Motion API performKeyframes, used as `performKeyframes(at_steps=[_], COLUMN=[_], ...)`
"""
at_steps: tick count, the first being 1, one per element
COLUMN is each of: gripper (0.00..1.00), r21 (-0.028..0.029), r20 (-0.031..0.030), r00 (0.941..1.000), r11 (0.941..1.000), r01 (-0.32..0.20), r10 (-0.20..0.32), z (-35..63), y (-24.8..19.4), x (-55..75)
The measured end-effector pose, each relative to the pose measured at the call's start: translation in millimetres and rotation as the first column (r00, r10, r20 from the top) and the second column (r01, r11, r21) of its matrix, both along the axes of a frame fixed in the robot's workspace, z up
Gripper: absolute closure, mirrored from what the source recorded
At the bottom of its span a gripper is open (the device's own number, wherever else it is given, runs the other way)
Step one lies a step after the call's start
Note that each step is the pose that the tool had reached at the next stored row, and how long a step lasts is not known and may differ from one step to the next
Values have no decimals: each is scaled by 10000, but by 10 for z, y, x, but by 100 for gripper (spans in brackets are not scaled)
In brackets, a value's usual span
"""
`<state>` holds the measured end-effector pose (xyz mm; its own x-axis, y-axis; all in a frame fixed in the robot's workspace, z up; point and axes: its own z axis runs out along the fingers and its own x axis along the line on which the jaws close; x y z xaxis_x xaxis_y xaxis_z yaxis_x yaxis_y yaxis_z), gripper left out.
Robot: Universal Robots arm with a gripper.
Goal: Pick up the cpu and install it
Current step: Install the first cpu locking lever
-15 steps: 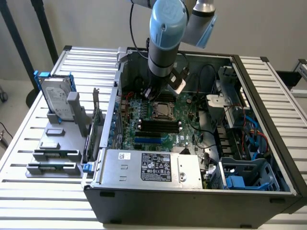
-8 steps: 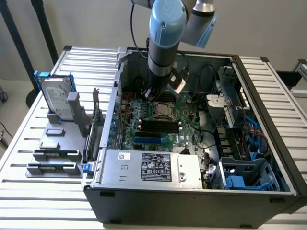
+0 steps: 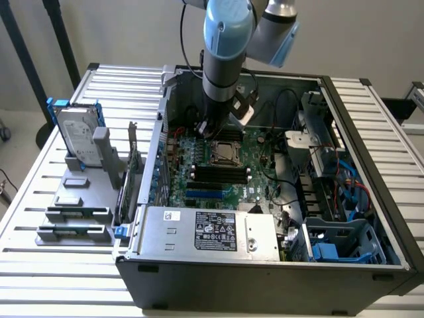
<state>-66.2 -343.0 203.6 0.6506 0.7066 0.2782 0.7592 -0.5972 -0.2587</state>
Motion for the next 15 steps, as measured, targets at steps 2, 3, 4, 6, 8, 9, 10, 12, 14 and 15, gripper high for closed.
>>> performKeyframes(at_steps=[2, 3, 4, 6, 8, 9, 10, 12, 14, 15], gripper=[89, 89, 89, 89, 89, 89, 89, 89, 89, 89], r21=[-16, -17, -16, -16, -17, -18, -19, -20, -20, -19], r20=[41, 69, 103, 151, 167, 170, 171, 171, 171, 170], r00=[10000, 10000, 9999, 9999, 9998, 9998, 9998, 9997, 9996, 9995], r11=[10000, 10000, 10000, 10000, 9999, 9999, 9999, 9998, 9997, 9997], r01=[-18, -30, -43, -77, -109, -125, -144, -186, -237, -263], r10=[18, 30, 44, 77, 109, 125, 144, 186, 237, 263], z=[-1, -2, -3, -4, -5, -7, -10, -15, -20, -22], y=[-1, 0, 0, 0, 0, 0, 0, 0, 0, 0], x=[0, -1, 0, 1, 0, 0, 1, 5, 17, 24])
